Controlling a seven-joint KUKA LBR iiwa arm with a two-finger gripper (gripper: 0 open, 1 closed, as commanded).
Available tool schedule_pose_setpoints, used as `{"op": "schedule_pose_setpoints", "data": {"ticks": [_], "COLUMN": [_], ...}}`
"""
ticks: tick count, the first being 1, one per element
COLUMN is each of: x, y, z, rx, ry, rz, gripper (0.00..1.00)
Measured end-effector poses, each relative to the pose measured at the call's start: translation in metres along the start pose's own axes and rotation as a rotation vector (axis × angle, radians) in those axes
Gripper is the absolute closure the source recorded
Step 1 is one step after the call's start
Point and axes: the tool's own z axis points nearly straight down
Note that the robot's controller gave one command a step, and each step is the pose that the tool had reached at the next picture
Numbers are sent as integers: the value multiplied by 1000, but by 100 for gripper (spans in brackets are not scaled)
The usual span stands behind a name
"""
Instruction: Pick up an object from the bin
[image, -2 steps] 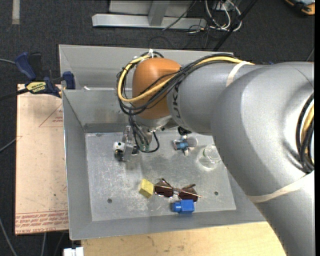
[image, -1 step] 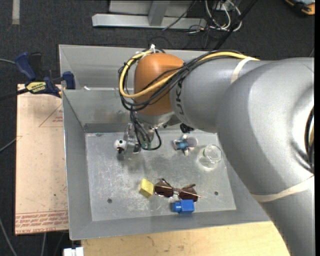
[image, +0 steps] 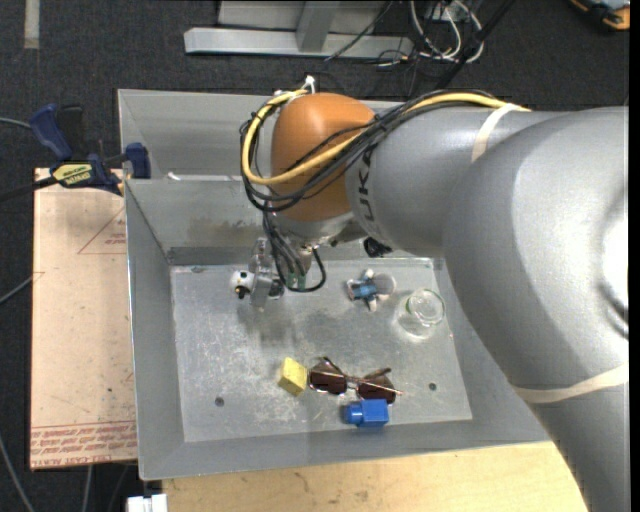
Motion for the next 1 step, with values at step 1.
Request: {"op": "schedule_pose_setpoints", "data": {"ticks": [1], "x": [-1], "y": [1], "z": [-16], "rx": [-2], "ry": [-5], "rz": [0], "gripper": [100]}}
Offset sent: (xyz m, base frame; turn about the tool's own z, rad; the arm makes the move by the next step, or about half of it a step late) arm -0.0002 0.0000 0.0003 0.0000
